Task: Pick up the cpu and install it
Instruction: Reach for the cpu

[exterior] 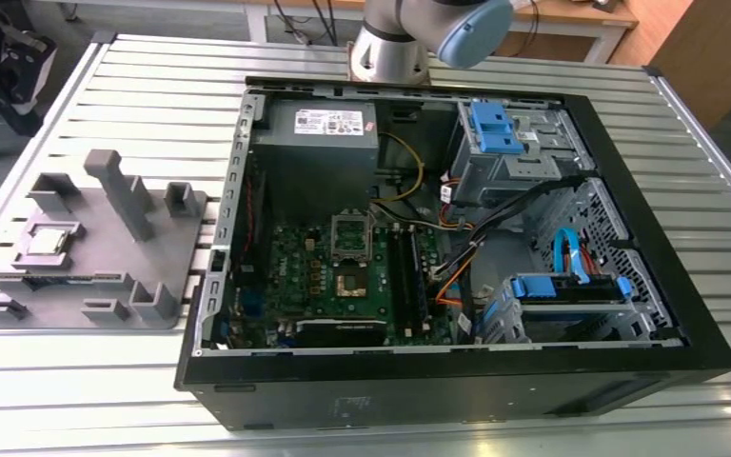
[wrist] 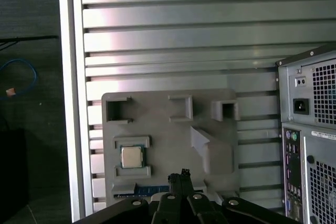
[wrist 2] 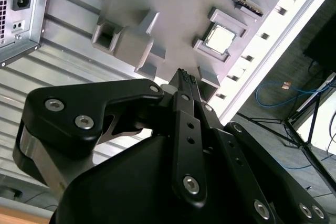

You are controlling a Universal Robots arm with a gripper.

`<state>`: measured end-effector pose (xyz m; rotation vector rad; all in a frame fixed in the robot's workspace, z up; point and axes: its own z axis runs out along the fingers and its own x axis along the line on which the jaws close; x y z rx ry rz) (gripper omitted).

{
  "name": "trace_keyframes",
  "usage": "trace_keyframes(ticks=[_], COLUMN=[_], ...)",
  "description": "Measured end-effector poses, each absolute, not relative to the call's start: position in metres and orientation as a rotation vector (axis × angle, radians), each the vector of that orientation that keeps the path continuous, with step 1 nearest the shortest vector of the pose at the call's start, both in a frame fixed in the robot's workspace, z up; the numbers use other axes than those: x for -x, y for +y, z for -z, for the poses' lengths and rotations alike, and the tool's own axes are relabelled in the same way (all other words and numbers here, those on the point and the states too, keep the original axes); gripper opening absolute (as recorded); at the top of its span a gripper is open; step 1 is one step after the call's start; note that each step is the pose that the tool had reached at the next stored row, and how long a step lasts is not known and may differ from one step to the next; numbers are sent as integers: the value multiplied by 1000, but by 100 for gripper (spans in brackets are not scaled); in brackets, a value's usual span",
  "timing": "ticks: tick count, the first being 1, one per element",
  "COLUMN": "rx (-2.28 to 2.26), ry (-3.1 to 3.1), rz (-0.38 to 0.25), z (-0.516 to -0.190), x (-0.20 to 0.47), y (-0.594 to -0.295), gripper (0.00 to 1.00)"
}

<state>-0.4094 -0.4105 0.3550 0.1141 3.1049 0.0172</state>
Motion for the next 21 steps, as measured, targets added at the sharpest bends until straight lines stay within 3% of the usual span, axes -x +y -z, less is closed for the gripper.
trace_keyframes(ticks=[21], rx=[-114], ry=[3105], rz=[-17], z=[-330], x=[429], y=[-424], gripper=[11])
